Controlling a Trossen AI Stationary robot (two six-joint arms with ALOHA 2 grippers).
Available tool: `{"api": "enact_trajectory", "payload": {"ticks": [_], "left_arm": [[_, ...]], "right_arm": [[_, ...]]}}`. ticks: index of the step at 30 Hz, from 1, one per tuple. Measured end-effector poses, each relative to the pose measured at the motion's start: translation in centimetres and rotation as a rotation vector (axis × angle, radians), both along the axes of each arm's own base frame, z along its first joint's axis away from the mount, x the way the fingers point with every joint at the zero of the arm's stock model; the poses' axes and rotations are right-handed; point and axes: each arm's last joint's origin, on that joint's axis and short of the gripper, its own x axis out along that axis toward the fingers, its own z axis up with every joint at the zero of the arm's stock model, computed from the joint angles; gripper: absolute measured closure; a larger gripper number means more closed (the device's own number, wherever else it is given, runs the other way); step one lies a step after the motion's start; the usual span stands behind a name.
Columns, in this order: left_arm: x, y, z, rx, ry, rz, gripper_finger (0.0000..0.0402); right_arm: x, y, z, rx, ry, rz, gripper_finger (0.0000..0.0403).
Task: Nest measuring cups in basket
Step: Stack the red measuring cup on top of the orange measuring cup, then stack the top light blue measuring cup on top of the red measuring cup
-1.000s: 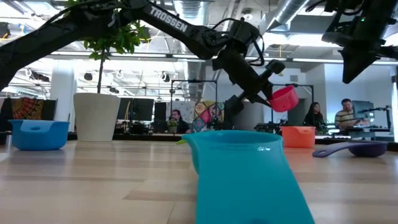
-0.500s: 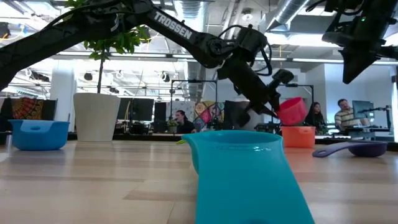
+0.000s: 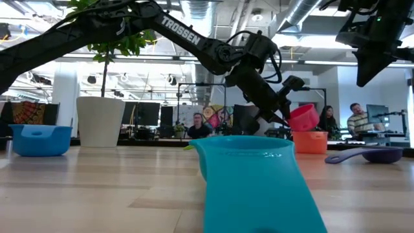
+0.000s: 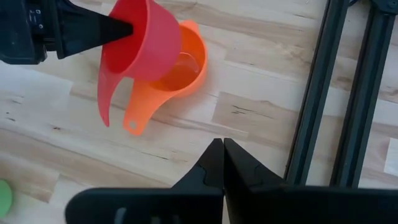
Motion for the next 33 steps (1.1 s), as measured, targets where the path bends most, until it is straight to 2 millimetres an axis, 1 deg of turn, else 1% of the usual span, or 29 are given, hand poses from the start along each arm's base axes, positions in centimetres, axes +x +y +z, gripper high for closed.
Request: {"api": "enact_trajectory", "payload": {"ticks": [6, 10, 15, 20, 23, 27, 30, 33], "left_arm": [[0.0, 0.0, 0.0, -0.006, -0.008, -0.012, 0.0361], [0.1, 0.0, 0.0, -0.031, -0.021, -0.013, 0.0341], [0.0, 0.4, 0.0, -0.054, -0.029, -0.031, 0.0315], [-0.2, 0.9, 0.0, -0.061, -0.031, -0.04, 0.029], [-0.2, 1.0, 0.0, -0.054, -0.023, -0.089, 0.0279], [-0.4, 1.4, 0.2, -0.016, 0.013, -0.217, 0.0272], [-0.8, 1.6, 1.1, 0.028, 0.045, -0.284, 0.0271], [-1.5, 1.7, 3.0, 0.1, 0.095, -0.32, 0.0271]], "right_arm": [[0.0, 0.0, 0.0, 0.0, -0.001, -0.001, 0.0378], [0.0, 0.0, 0.0, 0.0, -0.001, -0.001, 0.038], [0.0, 0.0, 0.0, 0.002, -0.006, -0.01, 0.0384], [0.0, 0.0, 0.0, 0.002, -0.009, -0.014, 0.0379], [0.0, 0.0, 0.0, 0.0, -0.008, -0.015, 0.0377], [0.0, 0.0, 0.0, -0.002, -0.006, -0.012, 0.0381], [0.0, 0.0, 0.0, -0.008, -0.005, -0.015, 0.0383], [0.0, -0.1, 0.1, -0.022, -0.006, -0.02, 0.0383]]}}
